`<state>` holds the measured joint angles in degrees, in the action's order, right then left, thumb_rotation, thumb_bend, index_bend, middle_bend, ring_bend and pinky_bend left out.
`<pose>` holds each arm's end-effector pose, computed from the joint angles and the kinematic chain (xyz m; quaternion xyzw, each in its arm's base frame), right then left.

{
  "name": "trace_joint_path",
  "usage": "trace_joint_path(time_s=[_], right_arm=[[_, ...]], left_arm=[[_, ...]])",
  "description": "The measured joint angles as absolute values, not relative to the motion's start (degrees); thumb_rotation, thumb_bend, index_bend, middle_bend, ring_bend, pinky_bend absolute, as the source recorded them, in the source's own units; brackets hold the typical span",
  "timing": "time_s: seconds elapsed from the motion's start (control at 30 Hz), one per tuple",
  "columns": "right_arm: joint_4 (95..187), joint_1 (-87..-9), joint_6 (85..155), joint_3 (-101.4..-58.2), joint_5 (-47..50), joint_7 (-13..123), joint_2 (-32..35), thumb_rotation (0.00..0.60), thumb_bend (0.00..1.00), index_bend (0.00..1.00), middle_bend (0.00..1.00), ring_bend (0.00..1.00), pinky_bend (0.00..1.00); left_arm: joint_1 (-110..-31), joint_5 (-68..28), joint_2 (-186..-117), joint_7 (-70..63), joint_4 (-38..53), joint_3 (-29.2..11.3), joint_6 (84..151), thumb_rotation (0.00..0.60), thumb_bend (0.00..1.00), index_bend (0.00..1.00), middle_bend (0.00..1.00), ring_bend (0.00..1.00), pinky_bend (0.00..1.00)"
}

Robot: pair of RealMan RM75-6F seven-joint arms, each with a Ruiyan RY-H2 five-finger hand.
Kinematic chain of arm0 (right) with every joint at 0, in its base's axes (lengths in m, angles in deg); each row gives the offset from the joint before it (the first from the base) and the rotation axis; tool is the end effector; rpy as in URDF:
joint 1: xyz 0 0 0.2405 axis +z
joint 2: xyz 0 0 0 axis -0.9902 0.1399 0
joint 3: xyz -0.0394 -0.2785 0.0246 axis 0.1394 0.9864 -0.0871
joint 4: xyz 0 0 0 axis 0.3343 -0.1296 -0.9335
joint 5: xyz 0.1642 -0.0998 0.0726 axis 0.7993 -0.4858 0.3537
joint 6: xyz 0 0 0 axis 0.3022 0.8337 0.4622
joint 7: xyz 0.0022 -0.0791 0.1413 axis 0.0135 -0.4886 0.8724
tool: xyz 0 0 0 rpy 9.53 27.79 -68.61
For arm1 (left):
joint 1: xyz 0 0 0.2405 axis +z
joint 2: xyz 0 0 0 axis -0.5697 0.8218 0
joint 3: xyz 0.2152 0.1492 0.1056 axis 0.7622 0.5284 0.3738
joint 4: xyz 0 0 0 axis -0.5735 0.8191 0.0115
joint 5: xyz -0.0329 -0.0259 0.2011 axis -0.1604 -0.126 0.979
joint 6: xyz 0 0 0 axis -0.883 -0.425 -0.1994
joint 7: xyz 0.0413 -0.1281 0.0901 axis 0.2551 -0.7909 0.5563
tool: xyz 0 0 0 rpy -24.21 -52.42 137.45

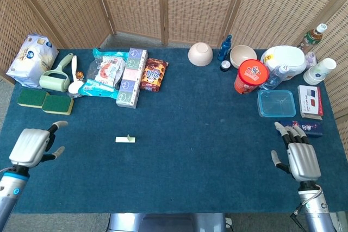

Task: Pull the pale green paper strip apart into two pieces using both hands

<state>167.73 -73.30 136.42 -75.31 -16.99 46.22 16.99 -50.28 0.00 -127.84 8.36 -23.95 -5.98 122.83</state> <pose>-0.2927 -0.2268 0.1379 0.5831 -0.4280 0.4108 0.5550 -0.2746 0.2564 0.1518 -0.6811 -0.3773 -0.3425 0.5258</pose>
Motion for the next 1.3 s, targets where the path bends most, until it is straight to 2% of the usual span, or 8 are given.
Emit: trace_joint_path(time_s=[0.1,0.33,0.53,0.7,1.3], right_arm=[[167.87,-73.3,136.46,-75.38,-16.86,46.16,17.08,0.6,0.45,0.08,0.25,0.17,0.11],[167.87,-73.5,136.78,-75.4,-16.63,46.25,17.13,0.6,0.45,0.08,0.25,0.17,0.11],[167.4,-73.46,136.6,-75.47,-16.23,46.55,16.94,0.6,0.45,0.08,0.25,0.17,0.11],[167.11,-73.21,136.36,-75.55,-16.31,46.7,16.73,0.6,0.45,0.08,0.25,0.17,0.11],[166.19,-73.35,135.94,-75.48,-15.3,47.61,16.65,0.6,0.45,0.08,0.25,0.19,0.11]], left_arm=[[-52.4,-0.42,-128.43,8.03,-22.45,-6.5,120.26,0.6,0.22,0.28,0.96,0.92,1.0],[-55.9,-2.12,-130.06,9.64,-21.03,-7.2,116.02,0.6,0.24,0.35,1.0,0.97,1.0],[-58.48,-4.38,-131.65,12.86,-20.86,-7.35,112.97,0.6,0.3,0.39,1.0,0.98,1.0],[-60.49,-6.86,-133.23,15.2,-20.42,-7.36,110.48,0.6,0.3,0.41,1.0,0.98,1.0],[-65.43,-16.44,-142.87,21.53,-15.65,-7.7,107.74,0.6,0.27,0.44,1.0,0.98,1.0]])
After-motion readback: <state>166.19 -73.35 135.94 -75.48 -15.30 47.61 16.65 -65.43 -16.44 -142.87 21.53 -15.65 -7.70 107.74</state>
